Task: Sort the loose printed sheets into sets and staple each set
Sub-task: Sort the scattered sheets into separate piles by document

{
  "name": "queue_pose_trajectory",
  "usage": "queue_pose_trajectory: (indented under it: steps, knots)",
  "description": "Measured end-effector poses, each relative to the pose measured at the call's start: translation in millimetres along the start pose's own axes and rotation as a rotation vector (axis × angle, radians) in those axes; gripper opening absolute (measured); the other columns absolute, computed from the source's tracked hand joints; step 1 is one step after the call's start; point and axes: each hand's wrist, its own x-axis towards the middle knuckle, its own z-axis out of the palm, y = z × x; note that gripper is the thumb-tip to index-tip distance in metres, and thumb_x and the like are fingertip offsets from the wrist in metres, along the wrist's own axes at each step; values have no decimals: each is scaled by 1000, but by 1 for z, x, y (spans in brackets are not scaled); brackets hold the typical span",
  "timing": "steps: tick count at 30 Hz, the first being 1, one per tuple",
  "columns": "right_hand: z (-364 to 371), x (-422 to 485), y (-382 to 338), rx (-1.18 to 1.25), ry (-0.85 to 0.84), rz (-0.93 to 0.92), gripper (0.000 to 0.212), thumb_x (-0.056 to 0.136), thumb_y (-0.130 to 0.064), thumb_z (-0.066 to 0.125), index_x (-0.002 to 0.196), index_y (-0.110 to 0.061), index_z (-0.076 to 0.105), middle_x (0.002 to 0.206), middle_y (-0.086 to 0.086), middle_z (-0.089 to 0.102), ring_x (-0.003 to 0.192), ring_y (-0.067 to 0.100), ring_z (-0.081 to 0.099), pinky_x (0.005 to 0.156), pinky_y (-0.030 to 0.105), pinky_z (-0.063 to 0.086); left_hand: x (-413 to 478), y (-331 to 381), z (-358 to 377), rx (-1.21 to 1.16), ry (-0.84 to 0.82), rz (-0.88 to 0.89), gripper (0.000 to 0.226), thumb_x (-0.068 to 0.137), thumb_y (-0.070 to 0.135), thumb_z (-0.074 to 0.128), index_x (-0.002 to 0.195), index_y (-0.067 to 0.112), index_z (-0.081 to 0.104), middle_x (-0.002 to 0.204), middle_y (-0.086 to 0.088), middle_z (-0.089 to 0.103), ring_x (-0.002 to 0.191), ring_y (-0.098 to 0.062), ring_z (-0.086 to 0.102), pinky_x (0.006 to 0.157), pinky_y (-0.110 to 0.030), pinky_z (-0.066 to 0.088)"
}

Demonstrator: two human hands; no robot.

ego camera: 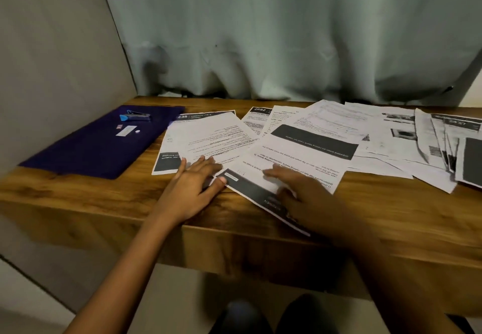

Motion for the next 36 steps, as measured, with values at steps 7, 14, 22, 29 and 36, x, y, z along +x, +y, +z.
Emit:
queue_pose_trajectory:
  steps: [7, 14, 22, 29, 36]
  knots:
    - [-37, 3, 52, -368, -337, 224, 47, 101, -34, 33, 142, -52, 18, 159, -6, 2, 146, 24, -1, 118, 48, 6, -31, 47, 10, 47, 74, 28, 75, 84, 70, 12, 140, 28, 39, 150, 3, 37, 143, -11, 20, 117, -33, -1]
    - [-15, 0, 23, -449, -232, 109, 47, 102, -30, 26, 149, -24, 24, 155, 3, 24, 137, 26, 22, 111, 34, 20, -42, 71, 16, -56, 48, -63, 83, 80, 77, 9, 143, 29, 34, 151, 4, 33, 143, -15, 20, 119, -44, 10]
    - [-57, -11, 62, -413, -152, 199, 48, 100, -28, 36, 147, -27, 27, 157, 8, 18, 145, 21, 12, 115, 30, 8, -55, 73, 9, 0, -51, -33, 81, 75, 78, 2, 145, 44, 22, 156, 7, 22, 146, -14, 5, 116, -37, -8]
    - [-36, -31, 10, -466, -136, 61, 41, 102, -27, 31, 142, -26, 38, 139, 1, 50, 123, 15, 46, 95, 20, 27, -55, 71, 18, 133, -129, -138, 86, 69, 80, -11, 147, 48, 6, 159, 0, 5, 146, -20, -6, 112, -46, -19]
    - [-10, -22, 18, -168, -79, -100, 40, 100, -27, 39, 140, -29, 40, 144, -9, 43, 124, -4, 37, 100, 11, 26, -55, 56, 8, 125, -141, -261, 97, 64, 82, -13, 149, 40, 6, 160, 1, 1, 147, -22, -5, 113, -47, -14]
